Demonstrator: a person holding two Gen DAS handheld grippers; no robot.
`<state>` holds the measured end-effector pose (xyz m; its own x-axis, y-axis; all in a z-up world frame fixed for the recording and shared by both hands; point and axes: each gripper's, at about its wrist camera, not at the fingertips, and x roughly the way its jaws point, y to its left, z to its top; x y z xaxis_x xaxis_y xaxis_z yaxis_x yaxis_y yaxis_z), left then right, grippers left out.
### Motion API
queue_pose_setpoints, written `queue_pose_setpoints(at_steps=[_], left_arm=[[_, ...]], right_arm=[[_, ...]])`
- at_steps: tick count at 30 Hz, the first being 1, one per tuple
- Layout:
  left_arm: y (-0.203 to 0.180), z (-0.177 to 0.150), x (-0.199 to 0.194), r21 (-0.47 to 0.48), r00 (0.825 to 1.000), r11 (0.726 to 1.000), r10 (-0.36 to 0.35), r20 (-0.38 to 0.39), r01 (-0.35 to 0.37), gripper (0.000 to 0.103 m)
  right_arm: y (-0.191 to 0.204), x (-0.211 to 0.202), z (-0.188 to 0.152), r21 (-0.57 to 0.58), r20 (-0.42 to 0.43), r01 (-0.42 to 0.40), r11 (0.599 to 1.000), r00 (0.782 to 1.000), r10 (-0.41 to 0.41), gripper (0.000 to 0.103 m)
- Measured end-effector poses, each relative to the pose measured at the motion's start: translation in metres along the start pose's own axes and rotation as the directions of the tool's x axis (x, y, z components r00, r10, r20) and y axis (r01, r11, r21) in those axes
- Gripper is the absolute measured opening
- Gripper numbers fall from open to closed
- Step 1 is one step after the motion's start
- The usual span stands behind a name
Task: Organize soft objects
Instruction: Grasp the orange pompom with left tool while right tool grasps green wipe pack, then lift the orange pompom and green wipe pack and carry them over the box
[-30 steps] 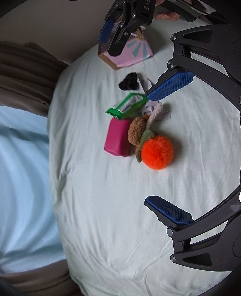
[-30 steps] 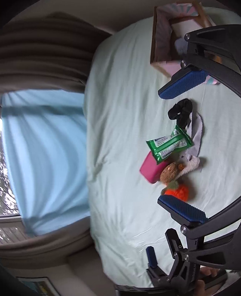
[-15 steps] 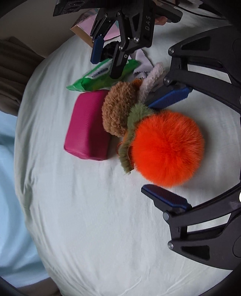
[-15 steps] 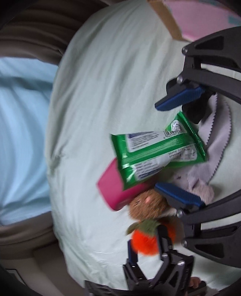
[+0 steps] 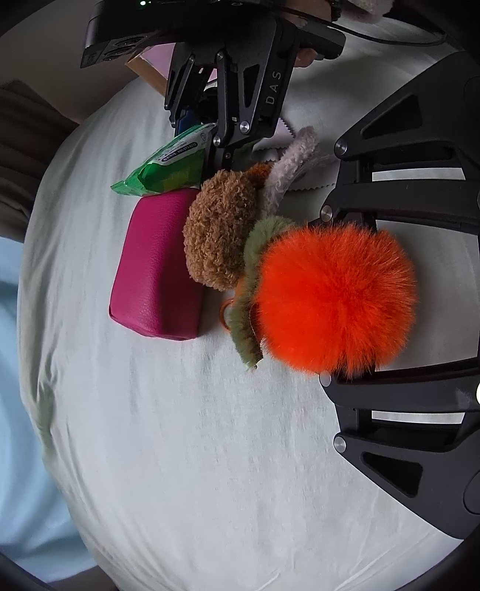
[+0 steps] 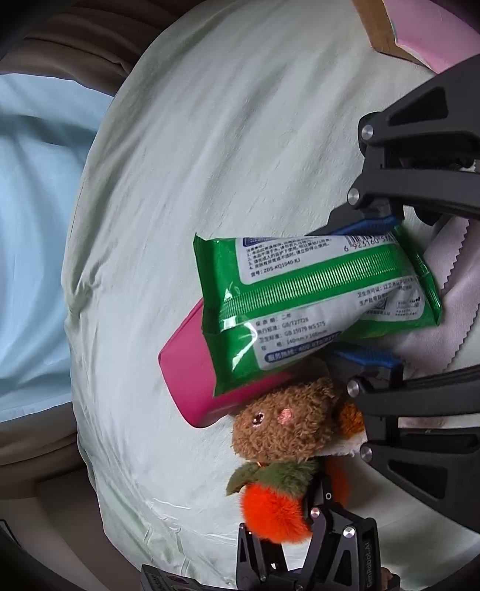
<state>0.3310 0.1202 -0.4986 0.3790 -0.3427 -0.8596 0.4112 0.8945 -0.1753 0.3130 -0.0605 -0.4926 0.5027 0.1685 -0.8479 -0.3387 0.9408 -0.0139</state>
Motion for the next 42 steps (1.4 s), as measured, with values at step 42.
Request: queue_pose_setpoints(at_steps=[42], left_arm=[[-0.163,0.083,-0.27,-0.094,0.973,0.996,0.009,0.231,0.013,0.033]], right_arm=[[-0.058,-0.35,0.011,0.375,0.14,0.07,0.924,0.981,-0.132,0.032]])
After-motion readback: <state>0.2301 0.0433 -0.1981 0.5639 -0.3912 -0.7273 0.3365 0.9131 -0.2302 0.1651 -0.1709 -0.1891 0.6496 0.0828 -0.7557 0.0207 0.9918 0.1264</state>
